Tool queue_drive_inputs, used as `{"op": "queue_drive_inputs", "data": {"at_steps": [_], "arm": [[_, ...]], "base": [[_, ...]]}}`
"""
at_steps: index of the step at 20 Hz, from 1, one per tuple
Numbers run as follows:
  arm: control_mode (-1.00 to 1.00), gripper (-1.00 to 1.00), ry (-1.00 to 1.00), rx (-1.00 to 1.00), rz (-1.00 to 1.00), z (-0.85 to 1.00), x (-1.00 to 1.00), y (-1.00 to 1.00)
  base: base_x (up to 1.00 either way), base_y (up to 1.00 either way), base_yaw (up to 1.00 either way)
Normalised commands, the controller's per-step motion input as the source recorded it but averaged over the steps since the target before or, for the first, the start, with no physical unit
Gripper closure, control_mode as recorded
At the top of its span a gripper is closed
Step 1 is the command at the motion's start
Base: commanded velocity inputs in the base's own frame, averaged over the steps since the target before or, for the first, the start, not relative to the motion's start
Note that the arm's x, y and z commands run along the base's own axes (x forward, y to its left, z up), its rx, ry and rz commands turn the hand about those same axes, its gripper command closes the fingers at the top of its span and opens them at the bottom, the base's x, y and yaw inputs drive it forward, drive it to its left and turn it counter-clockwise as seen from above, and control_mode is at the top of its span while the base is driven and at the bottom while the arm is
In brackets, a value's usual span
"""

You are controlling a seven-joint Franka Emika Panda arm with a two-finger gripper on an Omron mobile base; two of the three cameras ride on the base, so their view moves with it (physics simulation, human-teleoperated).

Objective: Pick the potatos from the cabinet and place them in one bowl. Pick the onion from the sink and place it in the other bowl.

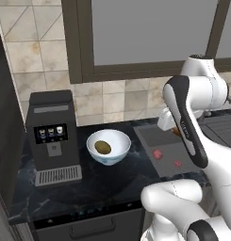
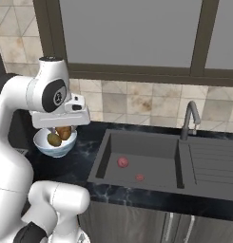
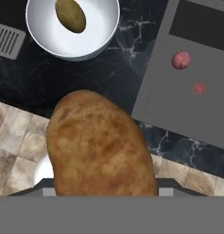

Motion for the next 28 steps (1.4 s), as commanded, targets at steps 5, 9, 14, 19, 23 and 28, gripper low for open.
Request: {"op": "queue_drive_inputs", "data": {"at_steps": [5,9,14,19,23,28], "arm": [[1.00,1.00,0.00,0.00,0.00,0.00,0.00,0.00],[-1.00,1.00,0.00,0.00,0.00,-0.05,0.21,0.11],[-1.00,1.00,0.00,0.00,0.00,-0.18,0.49,0.45],[-1.00,1.00,0.00,0.00,0.00,-0.24,0.51,0.38],[-1.00,1.00,0.00,0.00,0.00,-0.37,0.53,0.41],[-1.00,1.00,-0.01,0.00,0.00,-0.31,0.45,0.35]], "base": [[0.43,0.00,0.00],[0.21,0.00,0.00],[0.00,0.00,0.00],[0.00,0.00,0.00],[0.00,0.00,0.00],[0.00,0.00,0.00]]}}
